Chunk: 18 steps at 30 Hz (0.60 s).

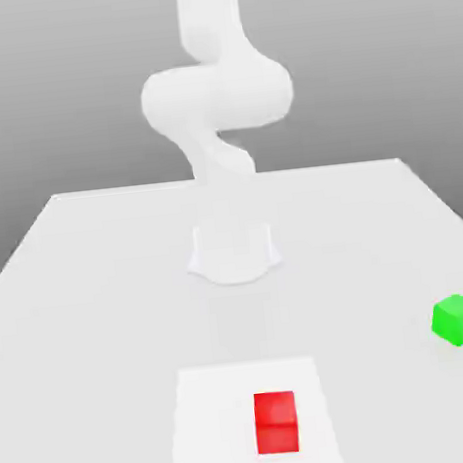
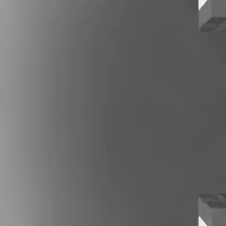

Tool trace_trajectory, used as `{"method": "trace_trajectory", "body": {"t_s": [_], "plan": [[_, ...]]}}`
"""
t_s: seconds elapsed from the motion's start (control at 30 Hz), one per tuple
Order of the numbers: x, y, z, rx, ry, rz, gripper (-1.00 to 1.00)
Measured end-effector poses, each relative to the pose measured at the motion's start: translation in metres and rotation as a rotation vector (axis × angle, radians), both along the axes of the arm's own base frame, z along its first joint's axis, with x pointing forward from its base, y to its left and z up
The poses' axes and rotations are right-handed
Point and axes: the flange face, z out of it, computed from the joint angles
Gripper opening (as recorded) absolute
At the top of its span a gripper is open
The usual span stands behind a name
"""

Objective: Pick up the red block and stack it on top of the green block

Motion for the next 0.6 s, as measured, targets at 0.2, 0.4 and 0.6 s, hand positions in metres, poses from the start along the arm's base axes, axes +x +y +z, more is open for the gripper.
{"method": "trace_trajectory", "body": {"t_s": [0.2,0.4,0.6], "plan": [[0.063,0.008,-0.118,-0.003,0.193,-0.012,0.00],[0.091,0.014,-0.241,-0.001,0.380,-0.021,0.00],[0.085,0.021,-0.364,0.007,0.568,-0.025,0.00]]}}
